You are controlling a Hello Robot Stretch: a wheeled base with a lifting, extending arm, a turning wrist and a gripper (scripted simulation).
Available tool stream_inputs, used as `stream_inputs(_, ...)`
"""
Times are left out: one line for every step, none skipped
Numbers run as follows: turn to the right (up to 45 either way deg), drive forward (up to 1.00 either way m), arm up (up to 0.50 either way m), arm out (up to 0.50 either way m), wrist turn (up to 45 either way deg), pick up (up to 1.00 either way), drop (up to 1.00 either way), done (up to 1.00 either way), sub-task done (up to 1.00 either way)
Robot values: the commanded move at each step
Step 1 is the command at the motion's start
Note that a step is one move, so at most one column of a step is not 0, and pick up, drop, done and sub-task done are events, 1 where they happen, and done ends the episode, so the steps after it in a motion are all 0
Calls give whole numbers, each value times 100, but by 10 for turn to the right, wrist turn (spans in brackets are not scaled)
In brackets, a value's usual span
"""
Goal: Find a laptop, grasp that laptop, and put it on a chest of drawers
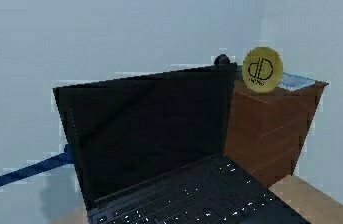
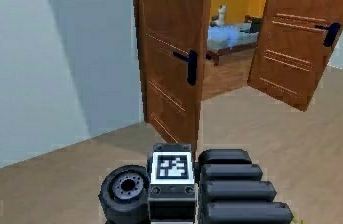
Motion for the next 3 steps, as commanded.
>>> stream_inputs(30,0,0,0,0,0,0,0,0)
stream_inputs(0,100,0,0,0,0,0,0,0)
stream_inputs(120,0,0,0,0,0,0,0,0)
